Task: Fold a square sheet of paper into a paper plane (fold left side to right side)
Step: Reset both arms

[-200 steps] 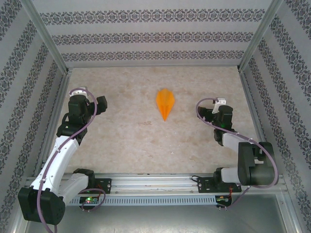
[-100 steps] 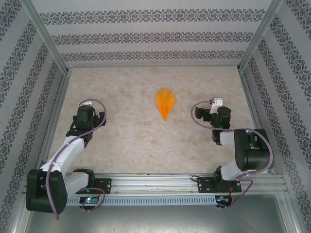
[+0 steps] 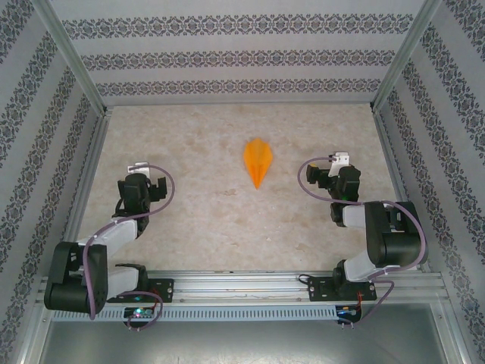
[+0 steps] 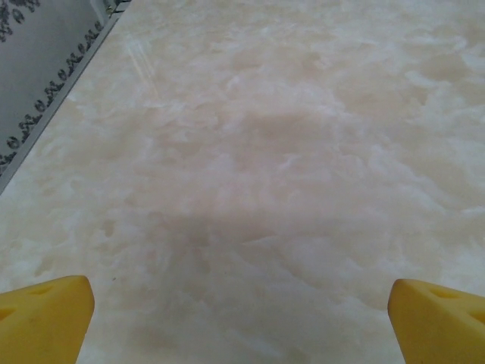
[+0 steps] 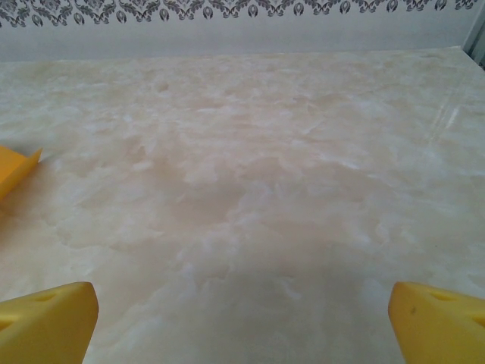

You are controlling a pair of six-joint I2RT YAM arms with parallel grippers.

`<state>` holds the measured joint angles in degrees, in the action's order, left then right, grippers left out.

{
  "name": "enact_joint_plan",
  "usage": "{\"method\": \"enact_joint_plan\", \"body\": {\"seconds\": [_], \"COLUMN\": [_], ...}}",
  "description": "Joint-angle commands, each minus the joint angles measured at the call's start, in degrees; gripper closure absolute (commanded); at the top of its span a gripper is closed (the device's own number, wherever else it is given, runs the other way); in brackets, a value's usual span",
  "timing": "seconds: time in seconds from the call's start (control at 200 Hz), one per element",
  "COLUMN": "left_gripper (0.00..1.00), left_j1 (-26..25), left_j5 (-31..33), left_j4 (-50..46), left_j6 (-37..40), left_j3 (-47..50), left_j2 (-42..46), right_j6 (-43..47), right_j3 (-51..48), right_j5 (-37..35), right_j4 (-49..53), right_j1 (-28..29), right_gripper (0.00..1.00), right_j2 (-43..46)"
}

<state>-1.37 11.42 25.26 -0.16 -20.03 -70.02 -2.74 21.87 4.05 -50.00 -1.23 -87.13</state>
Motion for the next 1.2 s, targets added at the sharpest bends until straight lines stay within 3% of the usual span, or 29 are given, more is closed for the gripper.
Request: {"method": "enact_joint_plan", "body": {"seconds": [0.0,0.15,0.495,0.729,1.004,1.194], "left_gripper": [0.0,0.0,0.0,0.0,0.0,0.0], "left_j1": [0.8,0.9,1.0,1.0,1.0,1.0], "left_j5": [-2.6,-5.5,-12.4,-18.7,-18.1,-17.7], "left_j4": [15.1,22.3,23.1,37.4,56.4,56.5], "left_j6": [2.4,3.5,4.8,2.3,2.7,2.6], "left_j3": [2.4,3.3,4.1,7.9,11.9,10.8], "left_j2": [-2.2,-5.4,-5.1,-10.2,-21.6,-24.0], "right_j6": [0.6,0.6,0.6,0.6,0.7,0.7], "right_j3": [0.2,0.2,0.2,0.2,0.2,0.2], "right_j5": [-0.7,-0.7,-0.8,-0.8,-0.8,-0.9], "right_j4": [-2.1,-2.1,-2.1,-2.1,-2.1,-2.1], "right_j1": [0.5,0.5,0.5,0.5,0.5,0.6], "right_gripper": [0.02,0.02,0.02,0.02,0.02,0.02], "right_j2": [0.2,0.2,0.2,0.2,0.1,0.2]}}
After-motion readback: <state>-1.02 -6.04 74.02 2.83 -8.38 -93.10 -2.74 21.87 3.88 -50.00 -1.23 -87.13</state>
